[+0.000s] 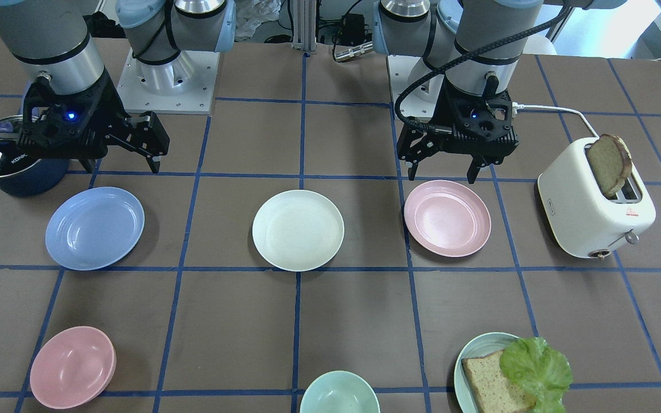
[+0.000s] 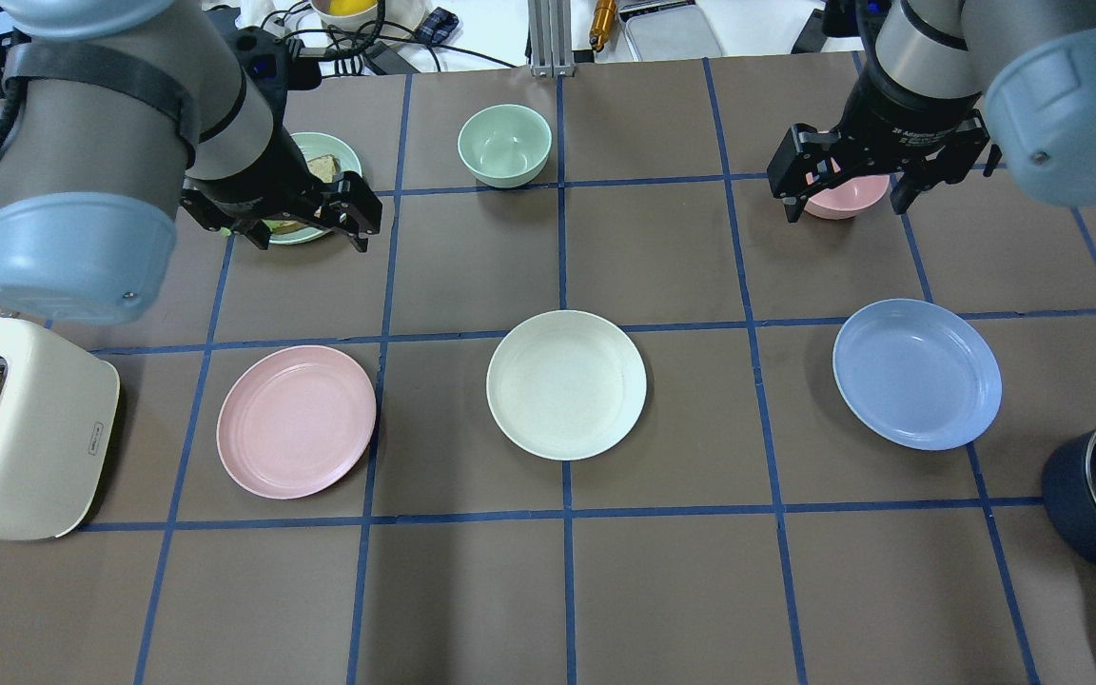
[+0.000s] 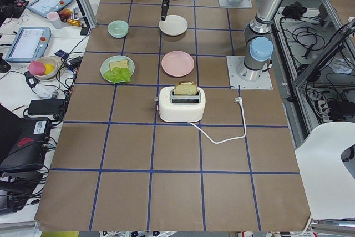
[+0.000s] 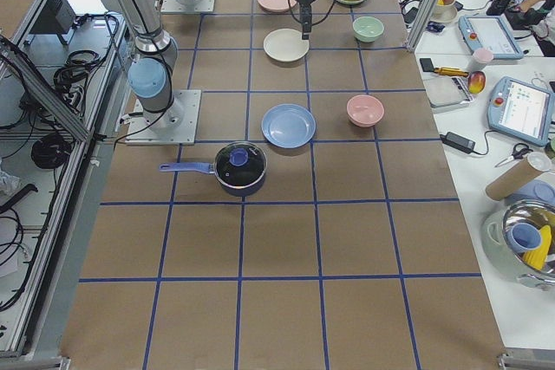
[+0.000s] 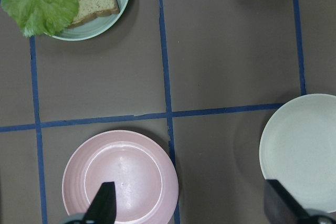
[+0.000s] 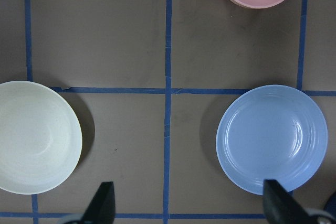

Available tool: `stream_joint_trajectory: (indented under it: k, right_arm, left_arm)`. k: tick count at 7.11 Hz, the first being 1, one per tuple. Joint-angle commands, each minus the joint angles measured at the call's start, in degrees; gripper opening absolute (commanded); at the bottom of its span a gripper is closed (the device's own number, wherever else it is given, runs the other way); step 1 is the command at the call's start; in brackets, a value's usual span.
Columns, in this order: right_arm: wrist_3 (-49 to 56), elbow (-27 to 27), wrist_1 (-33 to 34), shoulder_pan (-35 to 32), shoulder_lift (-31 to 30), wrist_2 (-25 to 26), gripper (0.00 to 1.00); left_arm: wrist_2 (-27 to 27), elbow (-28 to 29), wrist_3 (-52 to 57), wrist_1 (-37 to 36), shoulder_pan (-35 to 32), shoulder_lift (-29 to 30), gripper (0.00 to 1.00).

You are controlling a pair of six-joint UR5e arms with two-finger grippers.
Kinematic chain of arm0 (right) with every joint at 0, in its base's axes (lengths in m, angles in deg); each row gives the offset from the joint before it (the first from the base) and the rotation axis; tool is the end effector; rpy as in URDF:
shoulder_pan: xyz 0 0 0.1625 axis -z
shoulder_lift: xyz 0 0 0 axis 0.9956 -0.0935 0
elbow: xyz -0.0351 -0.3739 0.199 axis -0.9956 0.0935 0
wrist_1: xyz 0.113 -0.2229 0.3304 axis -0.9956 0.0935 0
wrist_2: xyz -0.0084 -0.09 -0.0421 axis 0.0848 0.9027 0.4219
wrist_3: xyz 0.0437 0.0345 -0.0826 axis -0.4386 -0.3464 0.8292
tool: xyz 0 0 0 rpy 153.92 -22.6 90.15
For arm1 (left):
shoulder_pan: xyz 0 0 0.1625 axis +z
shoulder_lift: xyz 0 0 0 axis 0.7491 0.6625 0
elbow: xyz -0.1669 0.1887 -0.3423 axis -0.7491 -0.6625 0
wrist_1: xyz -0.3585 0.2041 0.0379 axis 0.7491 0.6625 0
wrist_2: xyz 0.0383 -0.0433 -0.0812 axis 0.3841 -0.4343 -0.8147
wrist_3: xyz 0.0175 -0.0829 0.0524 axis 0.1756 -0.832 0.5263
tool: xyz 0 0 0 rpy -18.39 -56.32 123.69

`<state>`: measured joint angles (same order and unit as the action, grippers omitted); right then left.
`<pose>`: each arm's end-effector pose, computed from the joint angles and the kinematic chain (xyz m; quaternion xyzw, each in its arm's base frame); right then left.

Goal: Stack three plates with pink and blue
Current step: 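Lower the left gripper to the pink plate while the right nears the blue plate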

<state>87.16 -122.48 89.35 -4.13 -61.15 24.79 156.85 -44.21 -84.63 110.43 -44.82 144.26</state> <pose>0.1209 -0.5058 0.4664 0.0128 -0.9995 0.0264 0.0091 -0.1590 -0.4871 0.4049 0.0335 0.9977 -0.0573 0.0131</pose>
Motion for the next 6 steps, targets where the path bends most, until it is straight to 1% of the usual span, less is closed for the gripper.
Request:
stream_joint_trajectory:
  k: [1, 2, 3, 4, 5, 6]
  right_arm:
    - [0.35, 0.03, 0.03, 0.17, 0.04, 0.12, 1.0]
    - [0.0, -0.15, -0.84, 1.31, 0.21, -0.58, 1.0]
    - [0.61, -1.11, -1.11, 4.45, -0.05, -0.85, 1.0]
    - [1.4, -1.99, -0.86, 5.52, -0.14, -0.85, 1.0]
    - [4.1, -2.17, -0.42, 5.97, -0.05, -0.5, 1.0]
    - [7.7, -2.35, -0.5, 7.02, 0.03, -0.15, 1.0]
  left_arm:
    - [0.62, -9.58, 0.09, -11.55, 0.16, 0.53, 1.0]
    - [0.97, -10.93, 0.09, -11.35, 0.16, 0.44, 1.0]
    - [0.97, -11.55, 0.09, -10.82, 0.16, 0.96, 0.86]
    - [0.97, -12.77, -0.52, -10.38, 0.16, 1.4, 0.86]
    - [0.97, -13.83, -0.53, -10.46, 0.08, 1.84, 0.77]
    - [1.06, -14.62, -1.49, -10.12, 0.16, 1.93, 0.76]
